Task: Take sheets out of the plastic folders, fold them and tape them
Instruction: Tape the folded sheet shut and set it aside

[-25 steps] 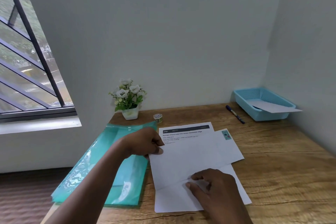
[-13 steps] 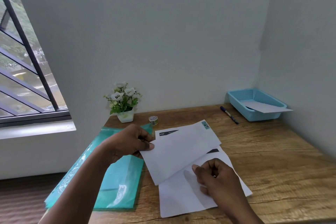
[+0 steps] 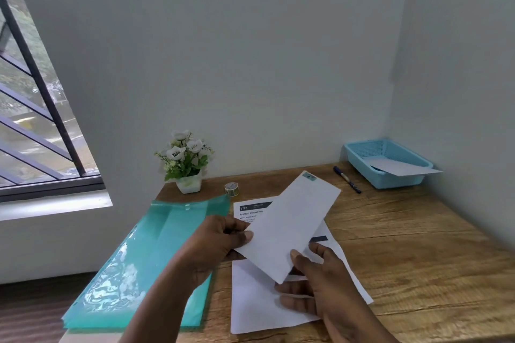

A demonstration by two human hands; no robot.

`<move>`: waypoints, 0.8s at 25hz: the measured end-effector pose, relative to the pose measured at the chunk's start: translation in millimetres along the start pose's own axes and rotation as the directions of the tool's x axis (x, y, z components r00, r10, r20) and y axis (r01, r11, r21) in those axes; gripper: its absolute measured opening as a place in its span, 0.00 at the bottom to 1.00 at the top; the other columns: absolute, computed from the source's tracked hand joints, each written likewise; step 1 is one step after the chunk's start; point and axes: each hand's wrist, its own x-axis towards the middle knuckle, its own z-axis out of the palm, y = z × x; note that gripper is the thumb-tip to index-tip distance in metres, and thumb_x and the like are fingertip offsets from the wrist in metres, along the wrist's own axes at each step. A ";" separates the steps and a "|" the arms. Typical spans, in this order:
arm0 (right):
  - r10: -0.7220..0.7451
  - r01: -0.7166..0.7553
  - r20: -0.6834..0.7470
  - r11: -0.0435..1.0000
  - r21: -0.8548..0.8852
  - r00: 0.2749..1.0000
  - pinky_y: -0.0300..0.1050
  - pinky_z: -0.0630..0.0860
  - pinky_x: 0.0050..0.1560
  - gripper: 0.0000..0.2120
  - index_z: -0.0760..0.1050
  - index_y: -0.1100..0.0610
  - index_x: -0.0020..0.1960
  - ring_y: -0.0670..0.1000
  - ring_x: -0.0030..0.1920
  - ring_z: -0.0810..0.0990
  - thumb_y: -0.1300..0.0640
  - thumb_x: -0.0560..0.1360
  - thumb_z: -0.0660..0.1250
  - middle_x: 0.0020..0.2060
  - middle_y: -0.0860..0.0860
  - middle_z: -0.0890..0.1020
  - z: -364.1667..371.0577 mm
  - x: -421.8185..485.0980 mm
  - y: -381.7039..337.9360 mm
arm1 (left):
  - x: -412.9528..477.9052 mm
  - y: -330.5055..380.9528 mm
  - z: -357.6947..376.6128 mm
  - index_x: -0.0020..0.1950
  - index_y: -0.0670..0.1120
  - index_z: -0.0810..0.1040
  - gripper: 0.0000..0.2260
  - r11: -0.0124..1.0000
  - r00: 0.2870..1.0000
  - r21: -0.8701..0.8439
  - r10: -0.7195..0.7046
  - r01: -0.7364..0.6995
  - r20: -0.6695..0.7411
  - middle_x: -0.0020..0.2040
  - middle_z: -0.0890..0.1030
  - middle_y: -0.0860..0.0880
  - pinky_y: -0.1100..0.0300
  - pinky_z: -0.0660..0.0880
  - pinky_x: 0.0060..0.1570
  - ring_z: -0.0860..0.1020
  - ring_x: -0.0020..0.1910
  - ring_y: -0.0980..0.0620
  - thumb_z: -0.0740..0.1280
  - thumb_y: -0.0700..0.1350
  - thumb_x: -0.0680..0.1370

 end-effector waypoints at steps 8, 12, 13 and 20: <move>-0.419 0.393 -0.203 0.906 -0.157 0.885 0.45 0.76 0.24 0.16 0.68 0.47 0.68 0.52 0.23 0.76 0.56 0.82 0.59 0.37 0.57 0.83 -11.2 -4.1 -11.4 | -14.5 -11.4 72.4 0.53 0.41 0.83 0.07 0.972 0.986 -0.209 0.076 -0.106 -0.147 0.47 0.85 0.44 0.50 0.83 0.45 0.85 0.47 0.45 0.70 0.34 0.76; -0.537 0.480 -0.183 0.831 -0.280 0.823 0.43 0.74 0.23 0.19 0.67 0.44 0.71 0.52 0.22 0.76 0.55 0.81 0.60 0.37 0.55 0.83 -45.2 -5.3 -32.1 | -10.8 4.2 108.0 0.59 0.45 0.80 0.14 0.954 0.987 -0.277 0.079 -0.115 -0.137 0.51 0.83 0.47 0.52 0.83 0.46 0.84 0.49 0.46 0.71 0.34 0.75; -0.561 0.497 -0.171 0.811 -0.308 0.810 0.43 0.74 0.23 0.20 0.67 0.44 0.71 0.51 0.22 0.76 0.55 0.80 0.61 0.36 0.55 0.83 -55.8 -6.3 -40.5 | -8.5 11.7 117.1 0.59 0.46 0.80 0.15 0.952 0.990 -0.287 0.073 -0.106 -0.124 0.51 0.83 0.48 0.53 0.83 0.46 0.84 0.49 0.47 0.71 0.34 0.75; -0.600 0.530 -0.128 0.772 -0.350 0.789 0.42 0.74 0.22 0.16 0.72 0.46 0.65 0.49 0.24 0.75 0.57 0.79 0.64 0.32 0.52 0.82 -137.2 12.0 -117.2 | 40.0 64.9 182.9 0.56 0.42 0.81 0.09 0.925 0.980 -0.357 0.178 -0.135 0.091 0.52 0.85 0.44 0.45 0.80 0.53 0.84 0.50 0.44 0.70 0.36 0.77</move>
